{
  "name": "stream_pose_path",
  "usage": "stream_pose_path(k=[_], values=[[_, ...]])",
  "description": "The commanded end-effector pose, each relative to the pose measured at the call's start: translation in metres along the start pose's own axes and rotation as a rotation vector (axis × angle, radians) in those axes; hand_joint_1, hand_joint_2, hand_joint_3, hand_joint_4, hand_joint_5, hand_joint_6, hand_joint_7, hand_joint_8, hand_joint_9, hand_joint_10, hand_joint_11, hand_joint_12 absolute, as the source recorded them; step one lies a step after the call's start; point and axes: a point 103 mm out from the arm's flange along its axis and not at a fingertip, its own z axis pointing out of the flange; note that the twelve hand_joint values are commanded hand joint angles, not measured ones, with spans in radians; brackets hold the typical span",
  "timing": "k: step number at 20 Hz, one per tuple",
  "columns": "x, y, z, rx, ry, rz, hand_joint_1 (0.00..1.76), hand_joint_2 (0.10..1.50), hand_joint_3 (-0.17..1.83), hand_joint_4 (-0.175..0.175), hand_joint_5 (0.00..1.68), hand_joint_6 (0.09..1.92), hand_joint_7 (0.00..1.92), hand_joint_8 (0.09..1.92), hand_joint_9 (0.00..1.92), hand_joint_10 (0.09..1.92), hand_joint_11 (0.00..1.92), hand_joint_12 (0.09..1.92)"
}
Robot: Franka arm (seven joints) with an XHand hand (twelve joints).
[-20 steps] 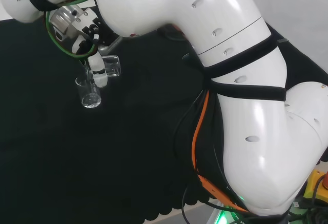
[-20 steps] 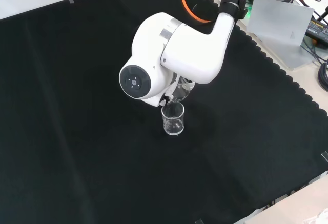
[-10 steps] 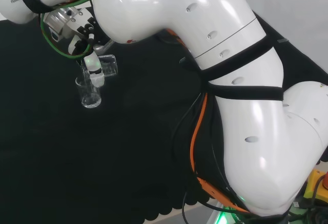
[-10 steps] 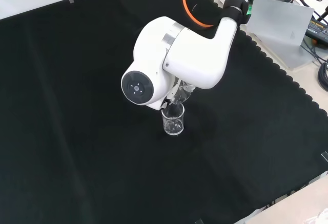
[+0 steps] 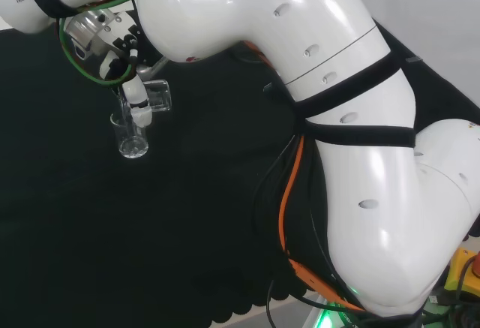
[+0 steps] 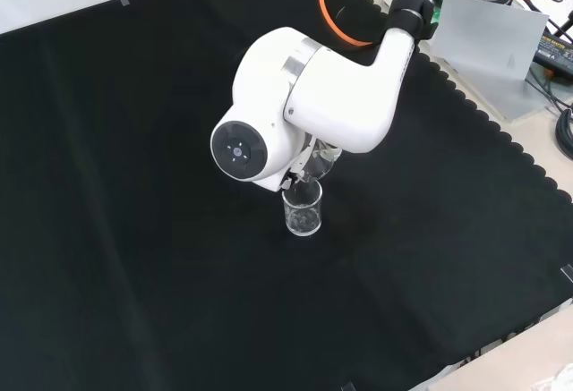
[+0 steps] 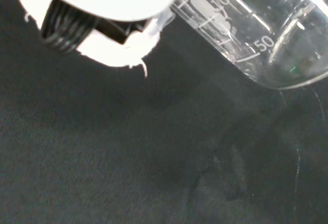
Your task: Pour the water from the handheld beaker into the one on the table.
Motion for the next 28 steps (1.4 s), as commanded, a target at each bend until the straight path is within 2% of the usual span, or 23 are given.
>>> stream_pose_path(k=[1, 9, 11, 23, 25, 28], values=[[-0.006, -0.001, 0.005, 0.002, 0.006, 0.0, 1.29, 0.63, 0.89, -0.175, 1.06, 1.12, 1.12, 1.11, 1.36, 1.07, 1.02, 0.95], [-0.006, -0.002, 0.002, 0.01, -0.016, 0.015, 1.29, 0.63, 0.9, -0.175, 1.06, 1.12, 1.12, 1.11, 1.37, 1.07, 1.02, 0.95], [0.001, 0.0, -0.003, 0.016, -0.027, 0.021, 1.29, 0.63, 0.9, -0.175, 1.06, 1.12, 1.12, 1.11, 1.37, 1.07, 1.02, 0.95], [-0.003, -0.004, -0.001, 0.034, -0.049, 0.041, 1.29, 0.62, 0.9, -0.175, 1.06, 1.12, 1.12, 1.11, 1.37, 1.07, 1.03, 0.95], [0.005, -0.003, -0.008, 0.045, -0.066, 0.051, 1.29, 0.62, 0.9, -0.175, 1.06, 1.12, 1.12, 1.11, 1.37, 1.07, 1.03, 0.95], [0.004, -0.004, -0.008, 0.045, -0.062, 0.05, 1.29, 0.62, 0.9, -0.175, 1.06, 1.13, 1.12, 1.11, 1.37, 1.07, 1.03, 0.95]])
